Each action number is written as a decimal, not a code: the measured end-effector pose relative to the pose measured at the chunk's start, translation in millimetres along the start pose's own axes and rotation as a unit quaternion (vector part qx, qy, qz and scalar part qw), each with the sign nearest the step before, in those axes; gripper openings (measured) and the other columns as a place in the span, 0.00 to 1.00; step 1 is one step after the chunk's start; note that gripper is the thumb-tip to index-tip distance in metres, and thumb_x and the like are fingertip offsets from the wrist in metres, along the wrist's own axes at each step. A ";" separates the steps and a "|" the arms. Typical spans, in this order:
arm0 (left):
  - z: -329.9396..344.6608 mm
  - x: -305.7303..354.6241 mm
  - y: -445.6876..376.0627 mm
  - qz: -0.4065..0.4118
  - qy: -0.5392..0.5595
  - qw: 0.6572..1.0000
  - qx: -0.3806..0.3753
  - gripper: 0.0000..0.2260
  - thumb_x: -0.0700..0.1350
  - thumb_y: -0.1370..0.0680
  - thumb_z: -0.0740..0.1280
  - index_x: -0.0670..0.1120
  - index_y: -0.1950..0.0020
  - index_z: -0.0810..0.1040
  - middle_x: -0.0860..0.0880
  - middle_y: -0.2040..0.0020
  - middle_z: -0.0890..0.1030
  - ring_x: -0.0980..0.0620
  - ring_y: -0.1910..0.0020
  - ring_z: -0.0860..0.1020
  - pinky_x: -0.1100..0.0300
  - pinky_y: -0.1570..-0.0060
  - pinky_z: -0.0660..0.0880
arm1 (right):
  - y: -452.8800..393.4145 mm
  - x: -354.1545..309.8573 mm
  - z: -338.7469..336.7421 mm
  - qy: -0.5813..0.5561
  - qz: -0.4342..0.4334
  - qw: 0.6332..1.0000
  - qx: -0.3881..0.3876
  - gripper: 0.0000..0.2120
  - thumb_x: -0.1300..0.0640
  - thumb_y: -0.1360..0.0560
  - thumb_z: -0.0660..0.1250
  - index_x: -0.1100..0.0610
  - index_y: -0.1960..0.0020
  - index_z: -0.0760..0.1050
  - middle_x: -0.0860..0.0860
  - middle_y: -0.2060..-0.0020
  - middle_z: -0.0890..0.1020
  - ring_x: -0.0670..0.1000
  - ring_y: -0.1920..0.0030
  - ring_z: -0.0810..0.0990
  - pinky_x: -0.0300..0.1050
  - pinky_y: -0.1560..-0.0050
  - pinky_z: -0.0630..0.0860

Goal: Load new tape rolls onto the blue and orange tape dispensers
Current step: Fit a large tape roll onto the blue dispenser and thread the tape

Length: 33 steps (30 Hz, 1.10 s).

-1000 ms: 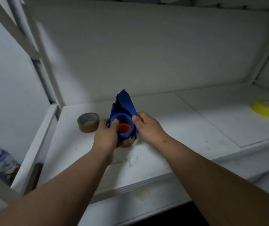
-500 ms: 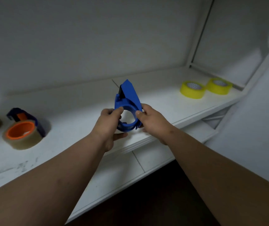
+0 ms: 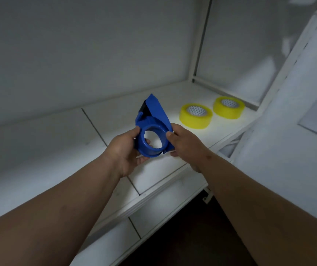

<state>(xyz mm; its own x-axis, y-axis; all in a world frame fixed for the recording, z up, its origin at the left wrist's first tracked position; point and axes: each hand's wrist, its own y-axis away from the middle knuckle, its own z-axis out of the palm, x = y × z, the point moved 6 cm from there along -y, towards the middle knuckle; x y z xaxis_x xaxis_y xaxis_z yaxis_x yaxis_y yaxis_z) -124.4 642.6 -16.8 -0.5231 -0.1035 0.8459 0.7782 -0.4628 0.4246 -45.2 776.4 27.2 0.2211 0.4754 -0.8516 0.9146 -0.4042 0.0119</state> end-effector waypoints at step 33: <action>106.9 32.4 -156.7 0.121 0.089 0.945 0.292 0.09 0.37 0.20 0.57 0.45 0.55 0.75 0.44 0.56 0.79 0.45 0.60 0.78 0.53 0.66 0.74 | -224.0 132.1 -109.8 0.438 -0.157 0.875 -0.135 0.30 0.32 0.30 0.59 0.48 0.34 0.69 0.49 0.36 0.76 0.54 0.36 0.72 0.51 0.36 0.59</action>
<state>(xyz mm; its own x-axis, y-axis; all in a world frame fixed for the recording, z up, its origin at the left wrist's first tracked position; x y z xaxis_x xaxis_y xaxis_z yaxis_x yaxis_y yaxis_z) -226.2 805.9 -21.5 -0.3142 -0.3139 0.8960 0.9148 0.1522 0.3741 -183.7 1015.5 -30.4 0.0108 0.9941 -0.1081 0.9972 -0.0027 0.0745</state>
